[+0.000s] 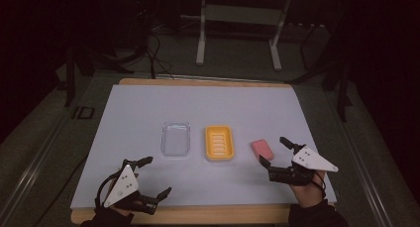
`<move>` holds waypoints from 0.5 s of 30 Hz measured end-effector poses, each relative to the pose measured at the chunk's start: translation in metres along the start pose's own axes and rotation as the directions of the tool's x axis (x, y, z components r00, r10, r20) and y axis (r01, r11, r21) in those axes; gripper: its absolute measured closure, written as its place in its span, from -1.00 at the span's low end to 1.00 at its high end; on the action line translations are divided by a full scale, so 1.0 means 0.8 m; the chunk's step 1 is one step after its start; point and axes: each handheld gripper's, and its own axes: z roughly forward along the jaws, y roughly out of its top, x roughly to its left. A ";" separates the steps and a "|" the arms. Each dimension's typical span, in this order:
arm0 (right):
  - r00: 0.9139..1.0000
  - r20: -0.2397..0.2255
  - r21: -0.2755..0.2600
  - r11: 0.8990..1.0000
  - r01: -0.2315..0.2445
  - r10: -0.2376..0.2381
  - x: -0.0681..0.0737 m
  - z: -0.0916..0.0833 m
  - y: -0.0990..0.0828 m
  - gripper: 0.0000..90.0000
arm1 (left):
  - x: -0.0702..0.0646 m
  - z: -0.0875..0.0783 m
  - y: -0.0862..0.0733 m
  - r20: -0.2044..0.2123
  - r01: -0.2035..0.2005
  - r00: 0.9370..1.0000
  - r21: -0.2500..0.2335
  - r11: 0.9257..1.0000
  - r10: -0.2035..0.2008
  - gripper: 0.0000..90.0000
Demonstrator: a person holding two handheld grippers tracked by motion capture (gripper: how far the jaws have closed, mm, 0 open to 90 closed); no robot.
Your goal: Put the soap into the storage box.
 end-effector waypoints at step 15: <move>1.000 0.006 0.047 0.999 -0.018 0.018 -0.006 0.004 -0.003 -0.79 | -0.002 0.001 0.000 -0.002 -0.013 1.000 0.004 1.000 0.013 -0.99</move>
